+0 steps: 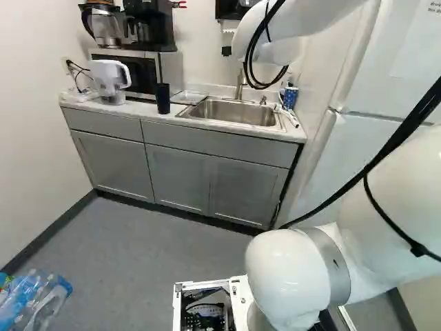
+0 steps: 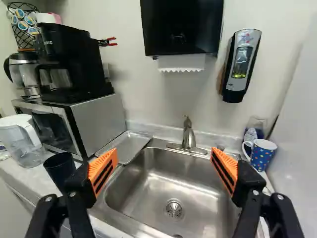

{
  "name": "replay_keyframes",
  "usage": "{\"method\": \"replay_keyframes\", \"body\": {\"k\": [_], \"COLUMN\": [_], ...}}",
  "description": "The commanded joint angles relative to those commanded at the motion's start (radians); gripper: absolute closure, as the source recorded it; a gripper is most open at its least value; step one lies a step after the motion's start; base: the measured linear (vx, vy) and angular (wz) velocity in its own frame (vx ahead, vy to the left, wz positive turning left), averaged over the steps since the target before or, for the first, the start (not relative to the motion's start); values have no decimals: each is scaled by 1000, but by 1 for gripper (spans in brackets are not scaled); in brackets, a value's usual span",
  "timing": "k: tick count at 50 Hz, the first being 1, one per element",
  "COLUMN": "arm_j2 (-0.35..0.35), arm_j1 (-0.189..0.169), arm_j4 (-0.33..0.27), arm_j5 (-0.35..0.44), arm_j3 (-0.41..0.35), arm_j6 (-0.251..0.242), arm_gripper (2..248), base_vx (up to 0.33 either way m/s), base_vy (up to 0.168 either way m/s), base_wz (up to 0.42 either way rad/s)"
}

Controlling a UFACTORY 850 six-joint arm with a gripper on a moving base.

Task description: Rinse the cup and place it in the tray

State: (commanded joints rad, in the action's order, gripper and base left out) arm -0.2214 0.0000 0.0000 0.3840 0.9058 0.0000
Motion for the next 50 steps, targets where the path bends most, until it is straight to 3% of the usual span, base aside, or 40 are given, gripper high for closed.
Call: {"method": "replay_keyframes", "body": {"k": [50], "arm_j2": [0], "arm_j1": [0], "arm_j4": [0], "arm_j5": [0], "arm_j3": [0], "arm_j6": [0], "arm_gripper": [3], "base_vx": [133], "base_vy": [5], "base_wz": [148]}}
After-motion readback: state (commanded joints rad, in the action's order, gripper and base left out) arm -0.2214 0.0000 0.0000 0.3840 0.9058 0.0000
